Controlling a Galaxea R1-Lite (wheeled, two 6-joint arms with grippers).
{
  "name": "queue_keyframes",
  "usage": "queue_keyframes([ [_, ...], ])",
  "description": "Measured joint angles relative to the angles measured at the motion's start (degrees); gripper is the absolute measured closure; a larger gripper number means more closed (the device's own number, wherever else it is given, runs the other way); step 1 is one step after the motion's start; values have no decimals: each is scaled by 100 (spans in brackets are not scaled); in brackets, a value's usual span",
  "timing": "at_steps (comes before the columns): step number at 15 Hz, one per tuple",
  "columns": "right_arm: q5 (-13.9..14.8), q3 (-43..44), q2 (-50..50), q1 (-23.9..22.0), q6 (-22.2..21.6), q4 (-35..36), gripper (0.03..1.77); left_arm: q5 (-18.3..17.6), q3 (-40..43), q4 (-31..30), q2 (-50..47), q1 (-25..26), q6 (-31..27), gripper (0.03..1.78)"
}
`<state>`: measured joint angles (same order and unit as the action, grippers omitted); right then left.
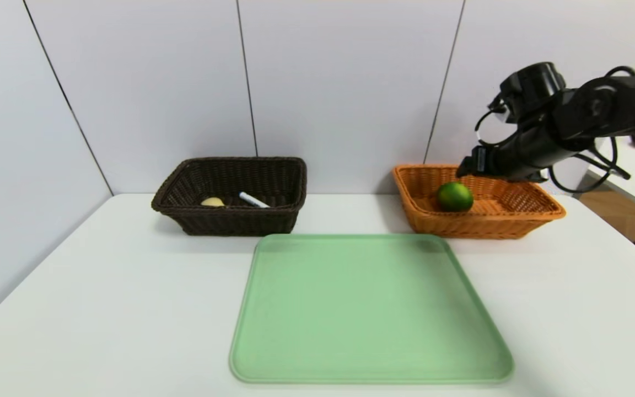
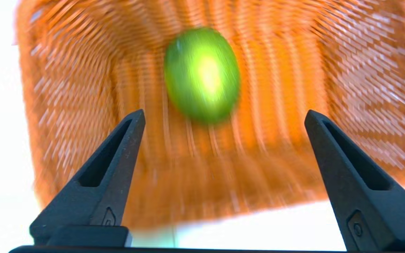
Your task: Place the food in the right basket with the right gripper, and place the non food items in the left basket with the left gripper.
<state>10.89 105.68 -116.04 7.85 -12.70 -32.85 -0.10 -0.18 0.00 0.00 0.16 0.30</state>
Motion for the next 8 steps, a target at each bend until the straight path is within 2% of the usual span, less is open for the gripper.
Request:
queue_keyframes([
  [8,-9,-2903,3849,196,55,-123,14,0,0,0,0,0,2,12],
])
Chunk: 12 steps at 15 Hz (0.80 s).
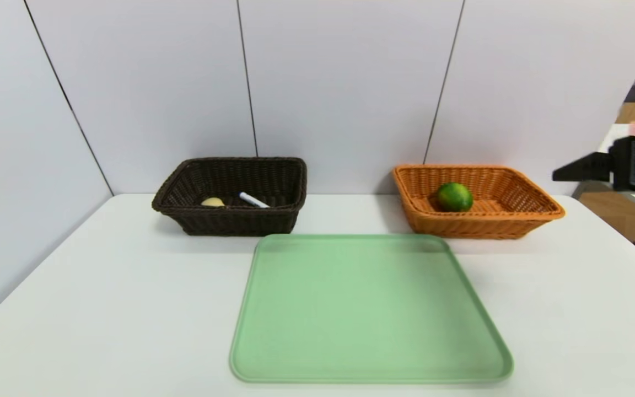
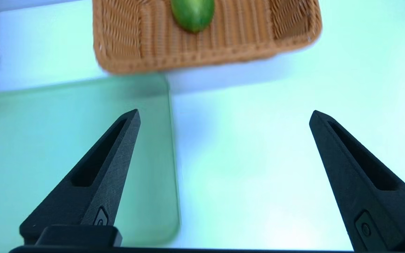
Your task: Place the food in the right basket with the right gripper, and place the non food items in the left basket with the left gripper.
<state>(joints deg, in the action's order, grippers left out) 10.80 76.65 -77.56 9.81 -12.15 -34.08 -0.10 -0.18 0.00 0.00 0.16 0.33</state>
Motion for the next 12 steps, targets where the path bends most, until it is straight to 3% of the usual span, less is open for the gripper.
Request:
queue_keyframes([
  [4,16,-1613,2191,22,293,32,12,0,0,0,0,0,0,12],
  [8,16,-3071,4315,-282,911,156,11,2,0,0,0,0,0,12],
  [12,-9,-4710,5856,-712,1755,1203,11,2,0,0,0,0,0,12],
])
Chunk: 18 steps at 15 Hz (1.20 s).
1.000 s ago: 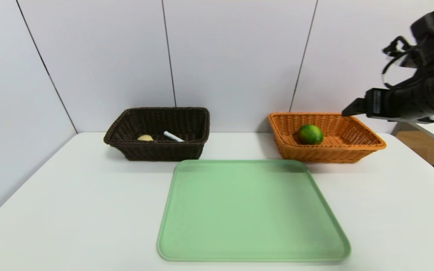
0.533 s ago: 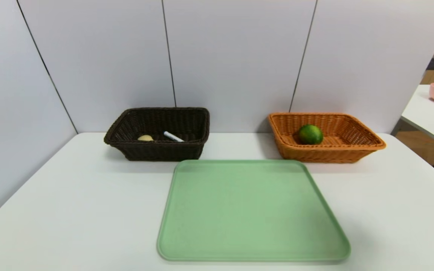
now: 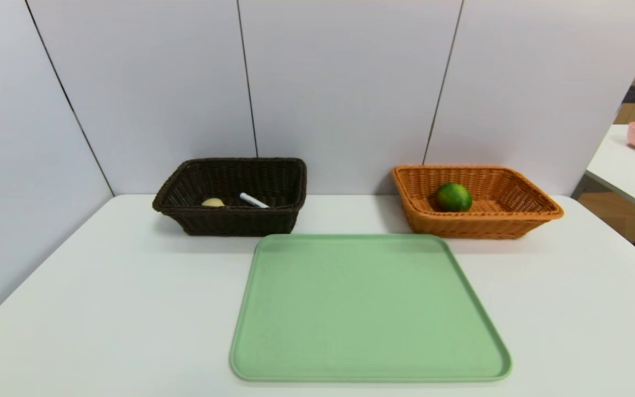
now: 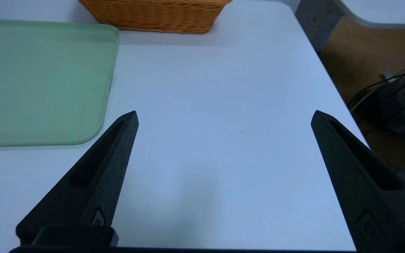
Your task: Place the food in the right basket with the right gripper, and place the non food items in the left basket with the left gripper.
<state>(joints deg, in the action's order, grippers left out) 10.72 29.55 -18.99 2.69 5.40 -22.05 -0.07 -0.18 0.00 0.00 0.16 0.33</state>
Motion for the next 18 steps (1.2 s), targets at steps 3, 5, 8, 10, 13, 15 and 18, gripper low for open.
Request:
queue_keyframes([
  [3,-61,-1062,664,-162,341,1289,11,0,0,0,0,0,0,12],
  [5,-304,-1606,1087,-218,494,1925,11,-2,0,0,0,0,-2,12],
  [8,-512,-2311,1649,-247,540,2247,11,-2,0,0,0,0,0,12],
  [10,-568,-2734,1805,-251,503,2759,11,-2,0,0,0,0,-2,12],
  [13,-997,-2926,1899,-254,341,2764,11,-2,0,0,0,0,-2,12],
  [15,-1131,-2944,1913,-256,232,2470,11,-2,0,0,0,0,0,12],
  [18,-1187,-2950,1915,-256,206,2194,11,-2,0,0,0,0,0,12],
])
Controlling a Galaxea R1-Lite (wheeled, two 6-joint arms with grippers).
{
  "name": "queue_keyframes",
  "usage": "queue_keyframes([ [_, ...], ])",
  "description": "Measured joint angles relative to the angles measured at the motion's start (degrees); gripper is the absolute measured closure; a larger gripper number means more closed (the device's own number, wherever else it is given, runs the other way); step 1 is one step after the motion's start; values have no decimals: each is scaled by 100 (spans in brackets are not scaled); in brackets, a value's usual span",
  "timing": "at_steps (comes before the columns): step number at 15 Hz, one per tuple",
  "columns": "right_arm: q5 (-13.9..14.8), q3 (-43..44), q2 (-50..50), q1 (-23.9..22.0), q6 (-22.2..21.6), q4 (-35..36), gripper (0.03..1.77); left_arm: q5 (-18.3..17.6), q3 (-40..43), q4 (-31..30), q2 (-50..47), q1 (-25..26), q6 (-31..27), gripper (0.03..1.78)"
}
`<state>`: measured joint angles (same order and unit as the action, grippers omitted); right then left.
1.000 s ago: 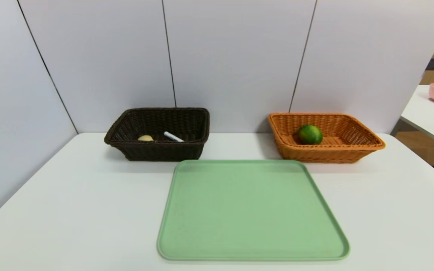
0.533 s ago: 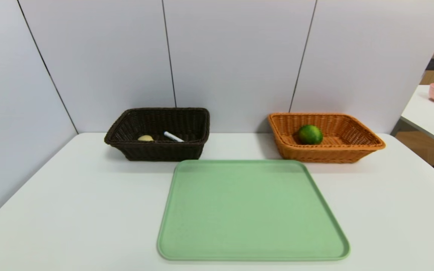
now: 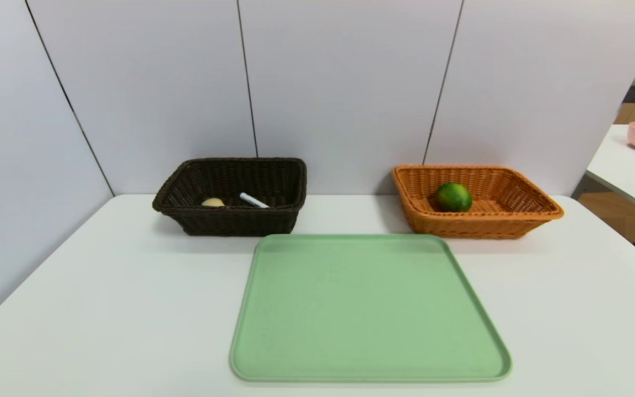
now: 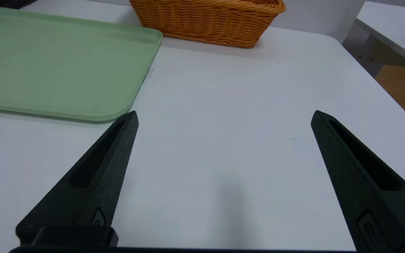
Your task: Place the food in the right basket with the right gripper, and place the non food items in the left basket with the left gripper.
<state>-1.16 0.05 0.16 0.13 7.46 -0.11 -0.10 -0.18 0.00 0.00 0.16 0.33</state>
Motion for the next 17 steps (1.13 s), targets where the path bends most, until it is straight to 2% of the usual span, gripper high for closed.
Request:
queue_keyframes([
  [15,-2,-2,-2,0,-16,1,11,0,0,0,0,0,0,12],
  [17,6,-2,-5,0,-124,-7,11,2,0,0,0,0,-2,12],
])
